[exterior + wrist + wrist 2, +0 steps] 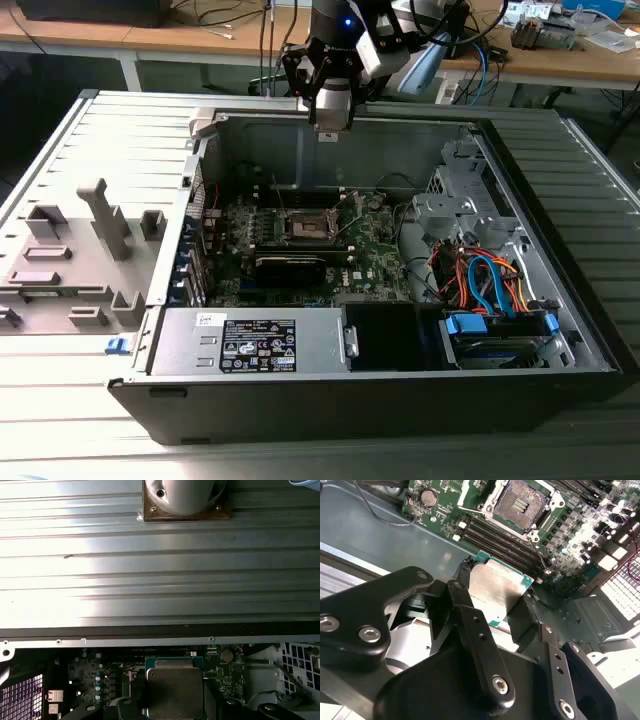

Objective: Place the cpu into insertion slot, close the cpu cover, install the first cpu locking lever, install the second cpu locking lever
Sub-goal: 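Place the cpu into insertion slot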

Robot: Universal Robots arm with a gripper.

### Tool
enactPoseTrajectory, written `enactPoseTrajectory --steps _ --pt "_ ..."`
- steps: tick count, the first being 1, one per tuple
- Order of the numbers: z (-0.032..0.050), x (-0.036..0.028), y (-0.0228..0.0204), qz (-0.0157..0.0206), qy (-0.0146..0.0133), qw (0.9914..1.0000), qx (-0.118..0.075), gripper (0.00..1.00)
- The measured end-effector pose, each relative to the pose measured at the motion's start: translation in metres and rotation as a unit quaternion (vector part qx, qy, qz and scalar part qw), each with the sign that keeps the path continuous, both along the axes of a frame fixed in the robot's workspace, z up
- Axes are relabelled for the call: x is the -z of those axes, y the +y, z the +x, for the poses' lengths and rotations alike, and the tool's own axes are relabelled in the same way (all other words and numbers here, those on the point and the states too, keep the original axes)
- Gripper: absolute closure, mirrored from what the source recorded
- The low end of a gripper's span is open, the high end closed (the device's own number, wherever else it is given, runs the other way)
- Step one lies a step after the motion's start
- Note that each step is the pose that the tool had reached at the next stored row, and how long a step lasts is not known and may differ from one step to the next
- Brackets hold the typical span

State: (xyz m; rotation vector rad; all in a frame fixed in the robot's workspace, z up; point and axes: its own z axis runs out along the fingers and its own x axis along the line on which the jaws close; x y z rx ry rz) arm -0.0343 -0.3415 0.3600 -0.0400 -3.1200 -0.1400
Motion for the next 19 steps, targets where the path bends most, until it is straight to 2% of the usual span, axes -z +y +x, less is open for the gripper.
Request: enactPoseTrajectory --steps 11,13,19 --pt "0.0000 0.0006 -0.0011 -0.0002 0.0001 1.00000 0.000 0.45" --pt "0.0000 0.0027 -0.0035 -0.0002 0.0000 1.00000 0.000 0.45" --pt "0.0000 0.0031 -0.0035 -0.0008 0.0000 1.00000 0.000 0.45"
